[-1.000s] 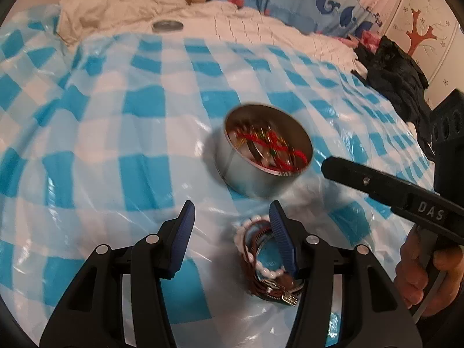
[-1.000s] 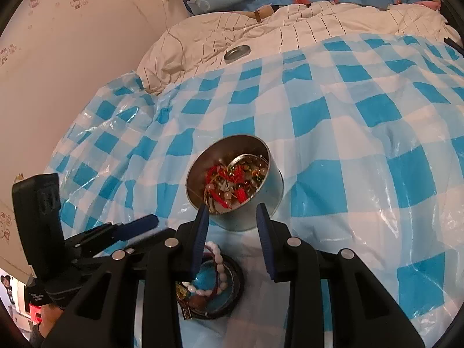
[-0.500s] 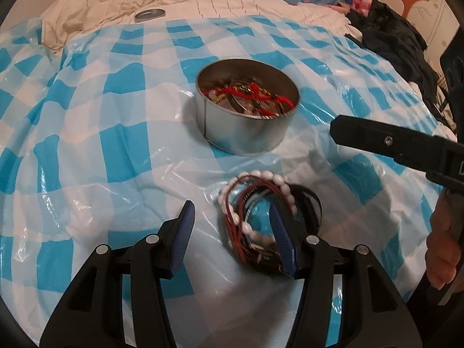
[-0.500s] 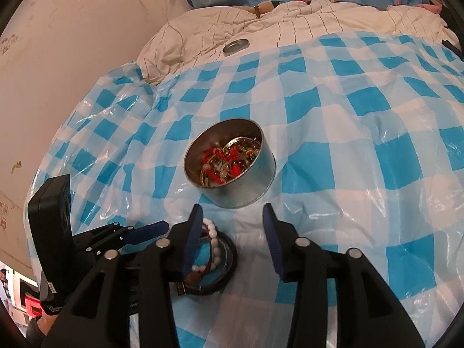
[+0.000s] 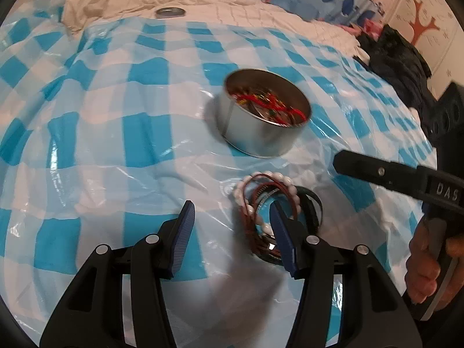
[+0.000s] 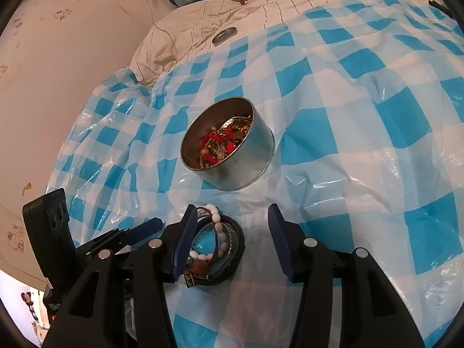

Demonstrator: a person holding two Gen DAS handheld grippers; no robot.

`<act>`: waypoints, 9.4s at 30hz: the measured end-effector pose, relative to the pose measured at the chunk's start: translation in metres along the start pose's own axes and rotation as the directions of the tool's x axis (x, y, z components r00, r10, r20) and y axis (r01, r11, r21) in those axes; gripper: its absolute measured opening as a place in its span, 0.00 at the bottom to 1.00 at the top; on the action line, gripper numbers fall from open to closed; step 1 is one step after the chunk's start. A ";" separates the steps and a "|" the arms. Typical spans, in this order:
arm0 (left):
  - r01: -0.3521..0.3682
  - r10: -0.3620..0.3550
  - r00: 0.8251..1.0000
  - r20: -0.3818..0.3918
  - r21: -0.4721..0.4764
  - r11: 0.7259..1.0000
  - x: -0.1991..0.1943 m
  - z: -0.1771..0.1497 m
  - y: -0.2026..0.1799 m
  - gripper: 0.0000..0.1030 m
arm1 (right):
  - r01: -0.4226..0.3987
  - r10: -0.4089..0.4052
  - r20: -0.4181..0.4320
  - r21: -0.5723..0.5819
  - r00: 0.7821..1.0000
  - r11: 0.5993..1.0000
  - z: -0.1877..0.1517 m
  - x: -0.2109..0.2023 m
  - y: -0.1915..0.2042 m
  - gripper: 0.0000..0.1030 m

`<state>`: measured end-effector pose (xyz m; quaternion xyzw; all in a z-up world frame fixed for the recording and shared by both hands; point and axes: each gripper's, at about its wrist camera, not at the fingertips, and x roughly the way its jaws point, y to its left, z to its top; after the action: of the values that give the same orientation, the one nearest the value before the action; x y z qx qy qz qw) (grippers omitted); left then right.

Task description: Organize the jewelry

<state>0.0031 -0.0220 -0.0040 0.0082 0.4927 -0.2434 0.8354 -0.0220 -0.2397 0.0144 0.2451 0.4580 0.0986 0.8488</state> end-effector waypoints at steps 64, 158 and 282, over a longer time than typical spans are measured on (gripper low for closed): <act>-0.034 0.037 0.999 -0.014 0.154 0.987 0.016 0.000 -0.026 0.59 | -0.023 0.021 -0.065 -0.031 0.998 0.999 0.010 0.039 0.023 0.54; 0.009 -0.014 0.990 0.139 0.032 0.999 -0.023 0.039 0.007 0.03 | -0.165 0.165 -0.013 -0.169 0.986 0.972 0.013 0.007 0.038 0.08; -0.043 0.033 0.995 0.094 0.102 0.994 -0.037 -0.003 -0.019 0.43 | 0.114 -0.137 -0.078 -0.248 0.987 0.962 -0.029 0.023 0.033 0.55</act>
<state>-0.0217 -0.0231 0.0289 0.0497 0.4401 -0.2529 0.8602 -0.0311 -0.1927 0.0008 0.1048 0.4968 0.1115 0.8542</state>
